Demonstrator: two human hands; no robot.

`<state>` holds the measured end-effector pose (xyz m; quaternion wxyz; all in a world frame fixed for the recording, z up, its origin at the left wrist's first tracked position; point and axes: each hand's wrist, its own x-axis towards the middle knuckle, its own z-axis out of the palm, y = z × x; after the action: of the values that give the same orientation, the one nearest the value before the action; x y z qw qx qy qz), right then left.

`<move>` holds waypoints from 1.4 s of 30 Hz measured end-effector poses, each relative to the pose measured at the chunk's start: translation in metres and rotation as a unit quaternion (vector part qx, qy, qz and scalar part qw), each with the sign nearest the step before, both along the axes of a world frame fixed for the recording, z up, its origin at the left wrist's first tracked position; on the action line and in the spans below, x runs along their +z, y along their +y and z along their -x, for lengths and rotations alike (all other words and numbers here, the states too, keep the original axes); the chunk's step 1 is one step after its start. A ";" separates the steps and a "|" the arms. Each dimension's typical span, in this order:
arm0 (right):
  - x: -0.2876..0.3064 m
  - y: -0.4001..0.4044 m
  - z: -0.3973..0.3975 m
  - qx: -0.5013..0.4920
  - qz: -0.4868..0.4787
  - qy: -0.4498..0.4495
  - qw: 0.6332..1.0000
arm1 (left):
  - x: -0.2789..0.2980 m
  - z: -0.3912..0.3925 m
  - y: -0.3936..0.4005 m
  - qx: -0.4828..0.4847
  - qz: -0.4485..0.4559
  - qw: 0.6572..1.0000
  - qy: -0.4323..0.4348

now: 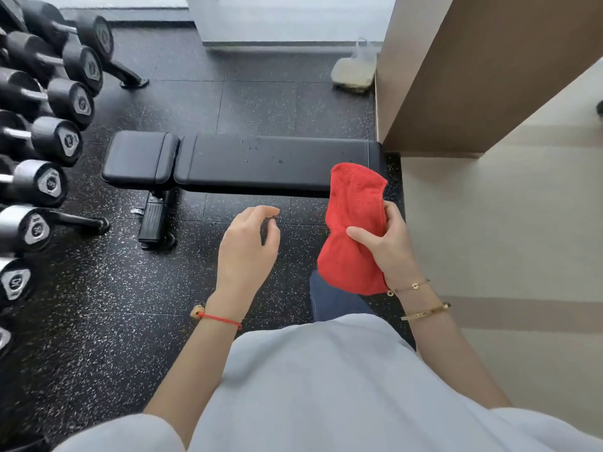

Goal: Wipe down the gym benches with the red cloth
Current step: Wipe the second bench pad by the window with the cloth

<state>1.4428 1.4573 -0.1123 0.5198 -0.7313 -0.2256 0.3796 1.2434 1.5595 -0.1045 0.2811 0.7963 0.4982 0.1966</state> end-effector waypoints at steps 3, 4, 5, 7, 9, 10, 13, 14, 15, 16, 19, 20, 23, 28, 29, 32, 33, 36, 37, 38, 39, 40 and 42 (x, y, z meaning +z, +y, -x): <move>-0.003 0.038 -0.034 0.007 0.011 0.001 1.000 | -0.005 -0.035 0.035 0.000 0.008 1.000 -0.003; -0.004 0.050 -0.046 0.010 0.016 -0.002 1.000 | -0.006 -0.047 0.047 -0.001 0.008 1.000 -0.004; -0.004 0.061 -0.057 0.011 0.022 -0.003 1.000 | -0.007 -0.059 0.058 -0.001 0.009 1.000 -0.006; -0.008 0.082 -0.079 0.013 0.031 -0.004 0.999 | -0.012 -0.081 0.078 0.006 0.016 1.000 -0.013; -0.014 0.104 -0.100 0.016 0.039 -0.006 0.999 | -0.020 -0.100 0.097 0.012 0.022 1.000 -0.015; -0.017 0.115 -0.109 0.018 0.042 -0.006 0.999 | -0.025 -0.109 0.105 0.013 0.021 1.000 -0.012; -0.030 0.147 -0.133 0.016 0.049 -0.005 0.999 | -0.042 -0.130 0.130 0.009 0.025 1.000 0.004; -0.035 0.157 -0.140 0.016 0.052 -0.003 0.999 | -0.049 -0.137 0.138 0.006 0.026 1.000 0.009; -0.042 0.167 -0.147 0.015 0.055 -0.001 0.998 | -0.056 -0.142 0.147 0.003 0.025 1.000 0.017; -0.050 0.176 -0.154 0.012 0.058 0.001 0.998 | -0.064 -0.148 0.156 -0.004 0.023 0.999 0.025; -0.077 0.205 -0.172 -0.001 0.068 -0.003 0.998 | -0.090 -0.163 0.184 -0.035 0.014 0.998 0.053; -0.086 0.214 -0.176 -0.002 0.076 -0.006 0.997 | -0.099 -0.168 0.193 -0.043 0.015 0.997 0.062; -0.121 0.240 -0.188 -0.009 0.097 -0.008 0.995 | -0.130 -0.183 0.219 -0.064 0.021 0.995 0.079; -0.197 0.276 -0.198 -0.017 0.097 -0.010 0.995 | -0.201 -0.204 0.256 -0.096 0.011 0.991 0.090; -0.215 0.281 -0.199 -0.015 0.098 -0.009 0.995 | -0.218 -0.207 0.262 -0.097 0.010 0.991 0.089; -0.272 0.295 -0.203 -0.010 0.091 -0.011 0.996 | -0.271 -0.214 0.274 -0.095 -0.005 0.992 0.079; -0.292 0.300 -0.205 -0.006 0.087 -0.018 0.996 | -0.290 -0.215 0.277 -0.093 -0.013 0.993 0.074; -0.348 0.310 -0.209 0.018 0.086 -0.038 0.995 | -0.348 -0.218 0.283 -0.092 -0.027 0.993 0.061; -0.365 0.312 -0.211 0.023 0.084 -0.043 0.995 | -0.368 -0.218 0.284 -0.094 -0.030 0.993 0.059; -0.383 0.314 -0.213 0.027 0.078 -0.045 0.996 | -0.388 -0.219 0.285 -0.095 -0.033 0.993 0.058; -0.399 0.315 -0.215 0.028 0.069 -0.045 0.996 | -0.407 -0.220 0.286 -0.094 -0.037 0.993 0.056; -0.414 0.316 -0.218 0.030 0.059 -0.045 0.997 | -0.425 -0.220 0.287 -0.092 -0.042 0.993 0.053; -0.440 0.316 -0.222 0.036 0.045 -0.063 0.996 | -0.456 -0.221 0.291 -0.089 -0.059 0.993 0.047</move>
<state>1.6646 1.7733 -0.5520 0.4568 -0.7678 -0.2670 0.3612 1.4645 1.8501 -0.5607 0.2264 0.8612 0.4253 0.1621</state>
